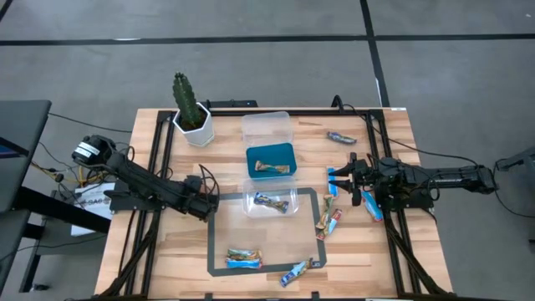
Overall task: Pick and place Granola Bars by type
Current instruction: Put the red granola bar into the top transparent bin
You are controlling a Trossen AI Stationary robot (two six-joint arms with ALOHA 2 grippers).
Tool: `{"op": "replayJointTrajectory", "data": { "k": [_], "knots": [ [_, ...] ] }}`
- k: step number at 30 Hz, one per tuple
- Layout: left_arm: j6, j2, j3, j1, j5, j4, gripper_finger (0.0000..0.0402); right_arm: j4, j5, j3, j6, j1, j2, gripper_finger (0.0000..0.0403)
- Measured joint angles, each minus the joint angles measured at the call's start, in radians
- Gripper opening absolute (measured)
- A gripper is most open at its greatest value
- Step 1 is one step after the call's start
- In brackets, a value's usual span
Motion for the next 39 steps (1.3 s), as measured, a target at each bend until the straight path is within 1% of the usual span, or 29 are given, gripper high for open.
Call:
{"op": "replayJointTrajectory", "data": {
  "k": [6, 16, 20, 27, 32, 36, 39],
  "knots": [
    [0.030, -0.003, 0.000, -0.001, -0.075, 0.035, 0.0054, 0.000, 0.000, 0.000, 0.000, 0.000, 0.000, 0.0134],
    [0.117, -0.069, 0.000, -0.001, -0.304, 0.122, 0.0053, 0.000, 0.000, 0.000, 0.000, 0.000, 0.000, 0.0134],
    [0.178, -0.096, 0.000, -0.001, -0.384, 0.181, 0.0053, 0.000, 0.000, 0.000, 0.000, 0.000, 0.000, 0.0134],
    [0.321, -0.136, 0.000, -0.001, -0.512, 0.326, 0.0053, 0.000, 0.000, 0.000, 0.000, 0.000, 0.000, 0.0134],
    [0.455, -0.139, 0.000, 0.005, -0.579, 0.454, 0.0053, 0.000, 0.000, 0.000, 0.000, 0.000, 0.000, 0.0133],
    [0.572, -0.139, 0.000, 0.027, -0.606, 0.554, 0.0053, 0.000, 0.000, 0.000, 0.000, 0.000, 0.000, 0.0133],
    [0.680, -0.139, 0.000, 0.062, -0.593, 0.652, 0.0053, 0.000, 0.000, 0.000, 0.000, 0.000, 0.000, 0.0134]
  ]
}}
